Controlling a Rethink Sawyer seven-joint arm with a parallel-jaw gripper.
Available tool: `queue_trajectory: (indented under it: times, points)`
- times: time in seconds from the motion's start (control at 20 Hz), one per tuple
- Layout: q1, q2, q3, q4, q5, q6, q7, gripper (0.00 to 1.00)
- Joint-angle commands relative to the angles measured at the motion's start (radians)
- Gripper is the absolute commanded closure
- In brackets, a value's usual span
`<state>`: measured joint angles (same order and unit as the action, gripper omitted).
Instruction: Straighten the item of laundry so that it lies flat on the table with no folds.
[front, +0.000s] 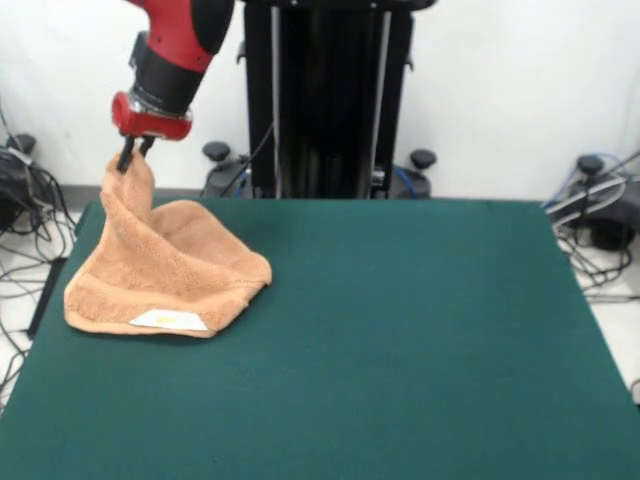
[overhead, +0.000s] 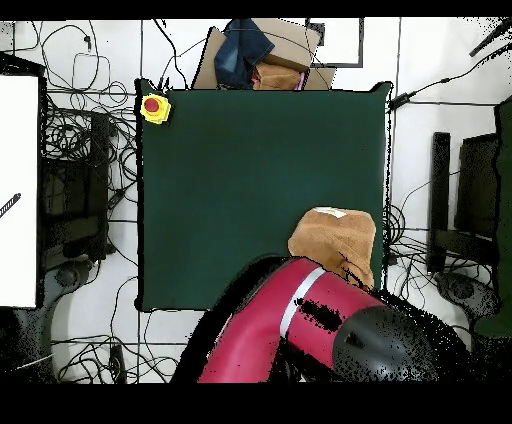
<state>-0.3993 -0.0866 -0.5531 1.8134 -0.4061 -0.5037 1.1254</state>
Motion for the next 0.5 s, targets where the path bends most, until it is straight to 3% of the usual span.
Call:
queue_trajectory:
  times: [0.05, 0.5]
  points:
    - [0.046, 0.074, -0.068, 0.076, 0.255, -0.2, 0.261, 1.0]
    - [0.026, 0.146, -0.083, 0.045, 0.304, -0.3, 0.188, 1.0]
